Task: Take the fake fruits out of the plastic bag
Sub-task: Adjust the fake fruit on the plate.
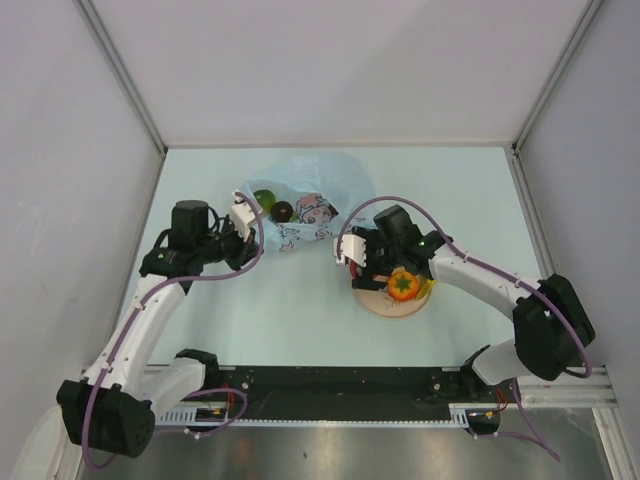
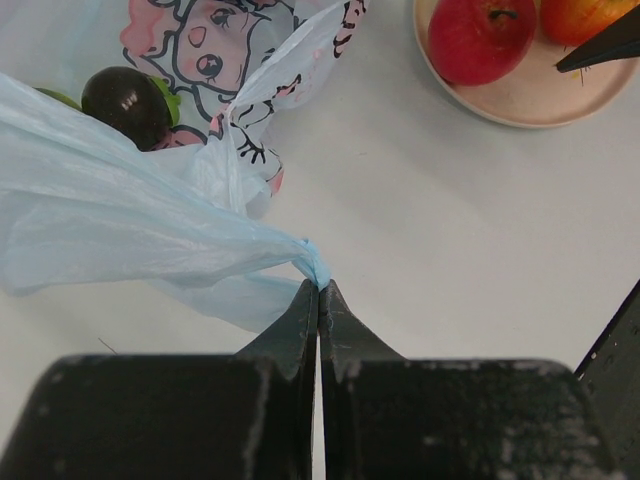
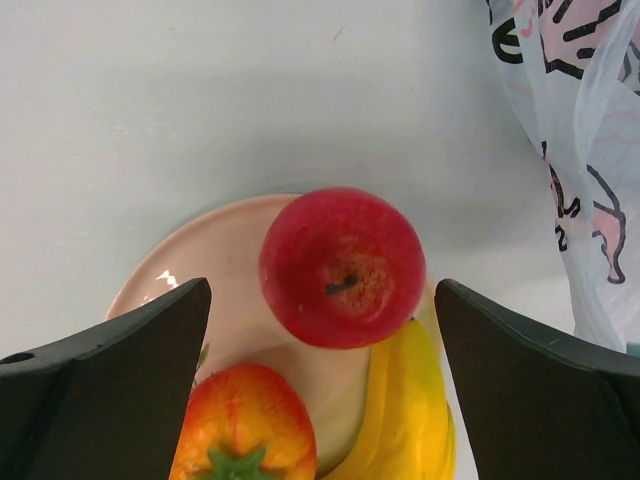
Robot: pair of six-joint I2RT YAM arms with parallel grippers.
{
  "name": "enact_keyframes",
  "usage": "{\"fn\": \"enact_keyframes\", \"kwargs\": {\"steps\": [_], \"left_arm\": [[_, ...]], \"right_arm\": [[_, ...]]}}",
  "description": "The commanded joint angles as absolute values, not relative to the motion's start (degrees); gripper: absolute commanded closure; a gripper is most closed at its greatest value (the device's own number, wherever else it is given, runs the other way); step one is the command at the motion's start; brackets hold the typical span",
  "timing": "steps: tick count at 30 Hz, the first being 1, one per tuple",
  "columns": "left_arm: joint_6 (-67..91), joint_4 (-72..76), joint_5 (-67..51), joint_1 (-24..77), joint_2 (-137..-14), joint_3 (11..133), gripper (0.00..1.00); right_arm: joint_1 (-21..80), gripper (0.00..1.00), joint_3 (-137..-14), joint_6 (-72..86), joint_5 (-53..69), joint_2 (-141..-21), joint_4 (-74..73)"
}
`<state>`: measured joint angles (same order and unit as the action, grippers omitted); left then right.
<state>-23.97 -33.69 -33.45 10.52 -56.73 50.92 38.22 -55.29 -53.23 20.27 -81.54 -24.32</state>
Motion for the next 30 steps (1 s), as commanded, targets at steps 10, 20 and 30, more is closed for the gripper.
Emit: {"fn": "enact_keyframes", "kwargs": {"steps": [10, 20, 30], "left_arm": [[-23.56, -33.13, -35.15, 10.2, -55.2, 50.01, 1.0], [-23.55, -32.17, -35.86, 10.2, -55.63, 50.1, 1.0], [-23.55, -32.78, -36.3, 10.2, -54.93, 49.75, 1.0]], "right_arm": [[36.3, 0.12, -56.51, -48.87, 21.01, -88.86, -16.7], [34.37, 0.34, -57.66, -50.62, 20.48, -87.37, -23.19], [31.2, 0.36, -57.66, -52.73, 18.9, -85.52, -29.26]]}}
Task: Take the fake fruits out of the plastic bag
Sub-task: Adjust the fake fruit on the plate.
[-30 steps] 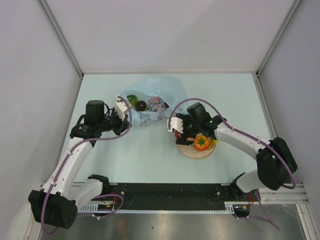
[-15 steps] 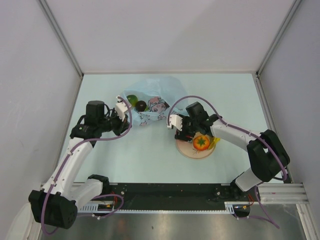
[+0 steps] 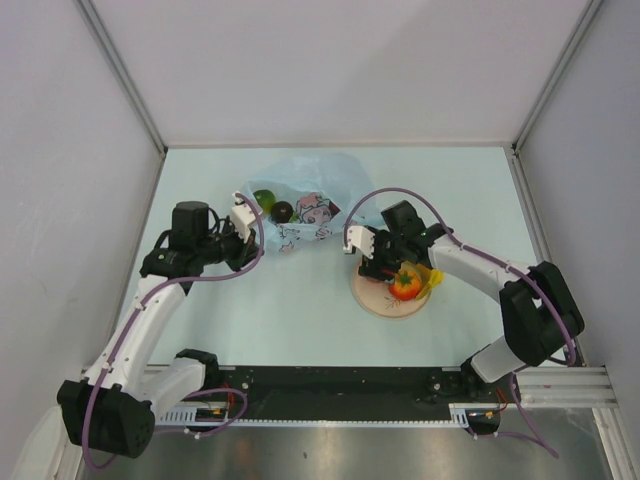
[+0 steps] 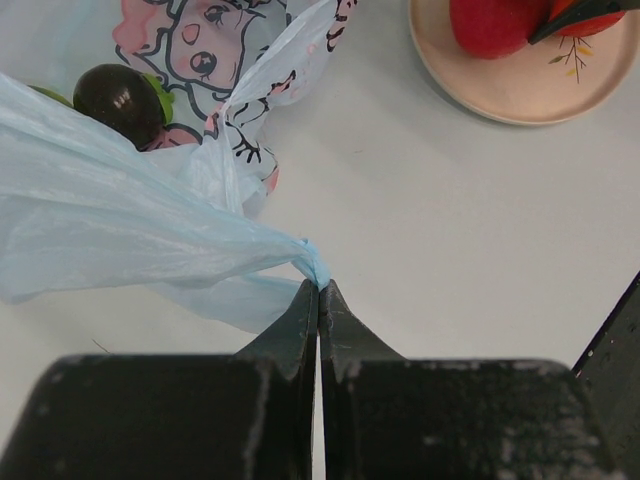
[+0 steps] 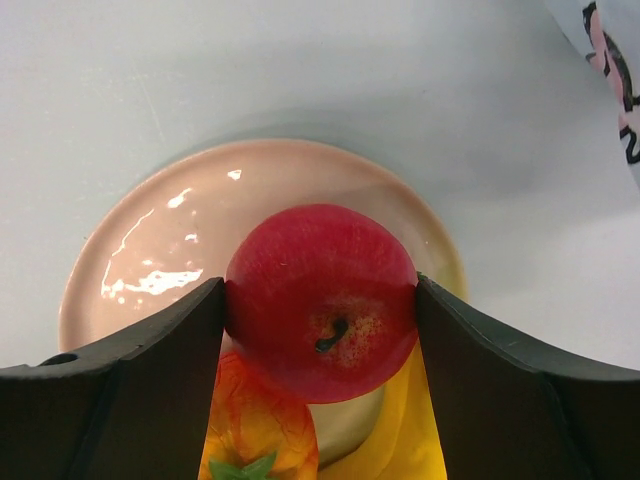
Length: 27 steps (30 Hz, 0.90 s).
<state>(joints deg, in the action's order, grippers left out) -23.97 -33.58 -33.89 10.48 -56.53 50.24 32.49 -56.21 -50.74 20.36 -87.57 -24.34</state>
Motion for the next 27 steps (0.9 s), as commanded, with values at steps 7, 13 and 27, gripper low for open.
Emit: {"fn": "enact_keyframes", "kwargs": {"steps": [7, 13, 27], "left_arm": [[-23.2, -32.52, -36.74, 10.28, -54.67, 49.48, 1.0], [-22.94, -32.43, -36.65, 10.28, -54.49, 49.75, 1.0], [-23.2, -33.13, -36.65, 10.28, -53.96, 49.57, 1.0]], "right_arm": [[30.5, 0.36, -57.66, -54.14, 18.28, -85.52, -31.64], [30.59, 0.35, -57.57, -54.41, 18.11, -84.82, -33.31], [35.57, 0.0, -59.23, -47.47, 15.3, -81.31, -28.65]]}}
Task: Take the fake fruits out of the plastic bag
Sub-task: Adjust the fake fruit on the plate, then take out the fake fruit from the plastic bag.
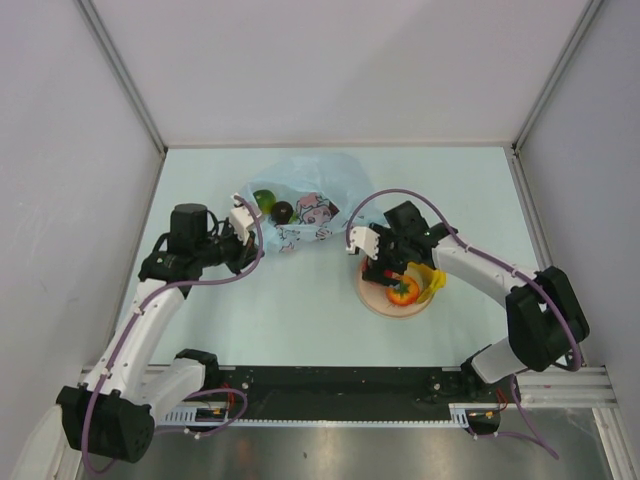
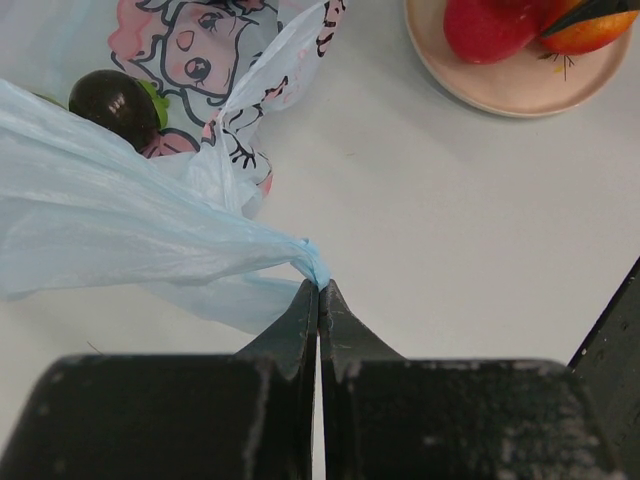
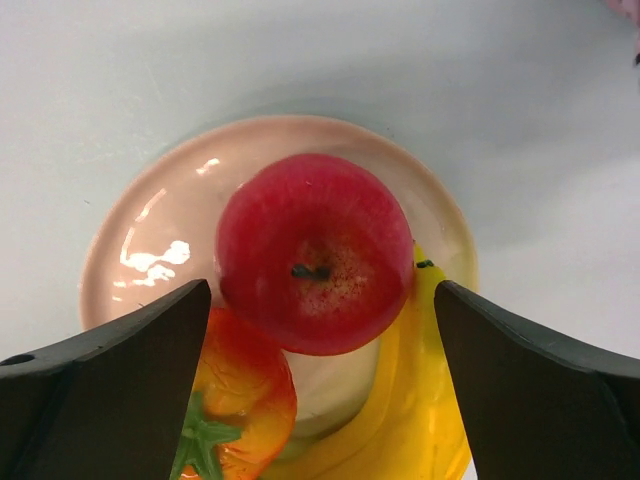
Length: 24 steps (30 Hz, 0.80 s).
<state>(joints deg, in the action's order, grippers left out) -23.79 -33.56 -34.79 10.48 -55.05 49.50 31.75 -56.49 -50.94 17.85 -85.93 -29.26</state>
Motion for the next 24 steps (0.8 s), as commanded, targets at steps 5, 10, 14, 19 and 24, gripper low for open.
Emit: {"fn": "enact_keyframes", "kwargs": {"steps": [5, 10, 14, 19, 24], "left_arm": [[-22.68, -34.19, -37.09, 10.28, -52.3, 48.69, 1.0], [-23.02, -36.64, -36.83, 10.28, -48.43, 47.81, 1.0], [-23.82, -40.07, -36.48, 10.28, -46.5, 47.9, 1.0], [-23.47, -43.67, -37.44, 10.28, -43.43, 46.94, 1.0], [-23.29, -43.59, -36.38, 10.2, -41.48, 46.14, 1.0]], "right_arm": [[40.52, 0.0, -63.01, -39.66, 11.16, -78.31, -28.05], [40.6, 0.0, -71.08, -28.05, 14.76, -80.4, -23.04], [41.92, 0.14, -74.44, -24.09, 13.2, -87.08, -14.44], [43.77, 0.29, -79.36, -22.33, 10.73, -97.98, -6.0], [47.19, 0.36, -82.18, -19.53, 5.46, -111.08, -1.85]]}}
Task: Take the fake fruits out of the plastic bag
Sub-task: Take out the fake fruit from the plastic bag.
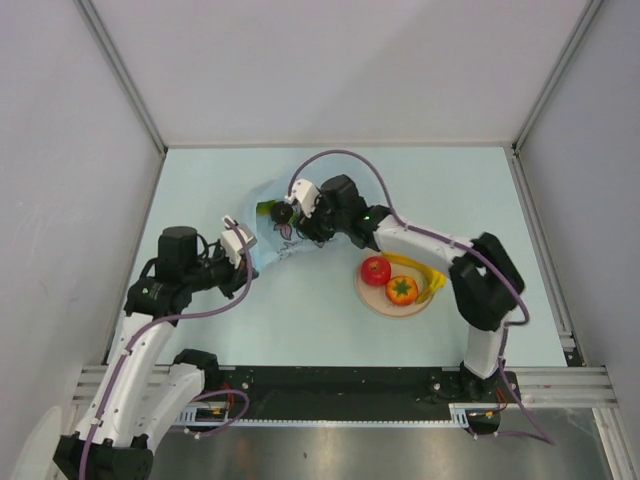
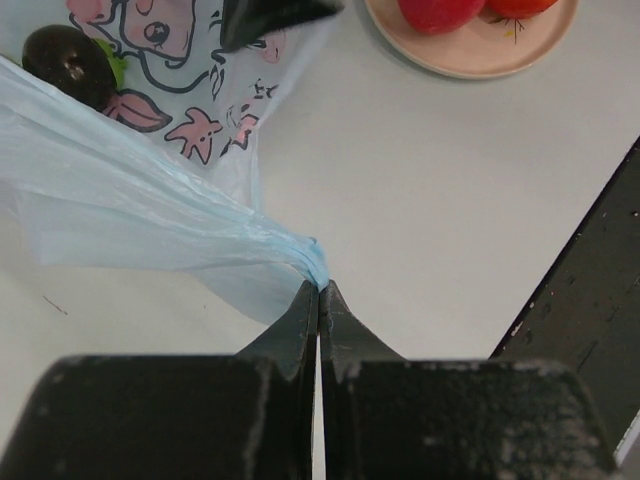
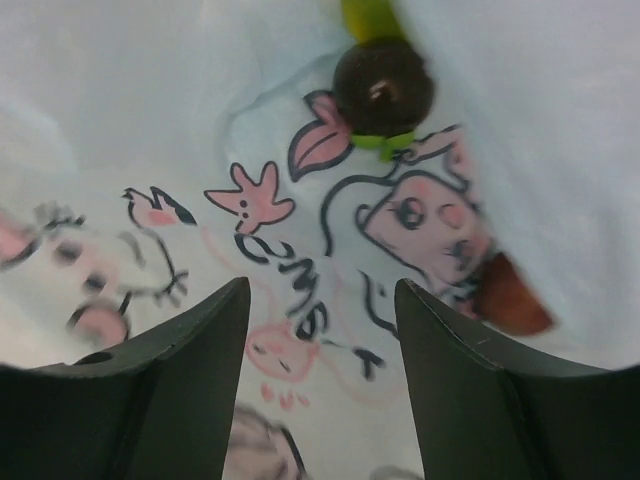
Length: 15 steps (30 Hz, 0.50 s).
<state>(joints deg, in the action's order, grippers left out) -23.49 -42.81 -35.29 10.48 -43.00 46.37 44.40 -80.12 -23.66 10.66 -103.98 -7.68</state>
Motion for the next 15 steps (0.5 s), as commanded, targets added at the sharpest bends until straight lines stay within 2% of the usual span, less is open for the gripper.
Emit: {"fn": "enact_keyframes", "kwargs": {"steps": [1, 6, 11, 14, 15], "left_arm": [[-23.38, -44.2, -36.39, 10.2, -41.48, 46.49, 1.0], [-22.59, -46.67, -35.24, 7.3, -42.01, 51.41, 1.0], [-25.65, -50.18, -34.63, 7.21, -41.83, 55.45, 1.0], [-28.64, -52.12, -32.26, 7.21, -42.54, 57.04, 1.0], [-29.26, -51.68, -31.3, 7.21, -42.63, 56.95, 1.0]], "right_arm": [[48.07, 0.37, -82.26, -18.47, 5.71, -112.14, -3.06], [54.39, 0.4, -80.6, -13.98, 11.16, -111.19, -4.83], [53.88, 0.37, -84.62, -12.66, 7.47, -111.52, -1.49], [50.72, 0.31, -91.12, -11.78, 5.28, -116.35, -1.93], [49.93, 0.24, -92.53, -11.52, 4.23, -117.67, -1.85]]}}
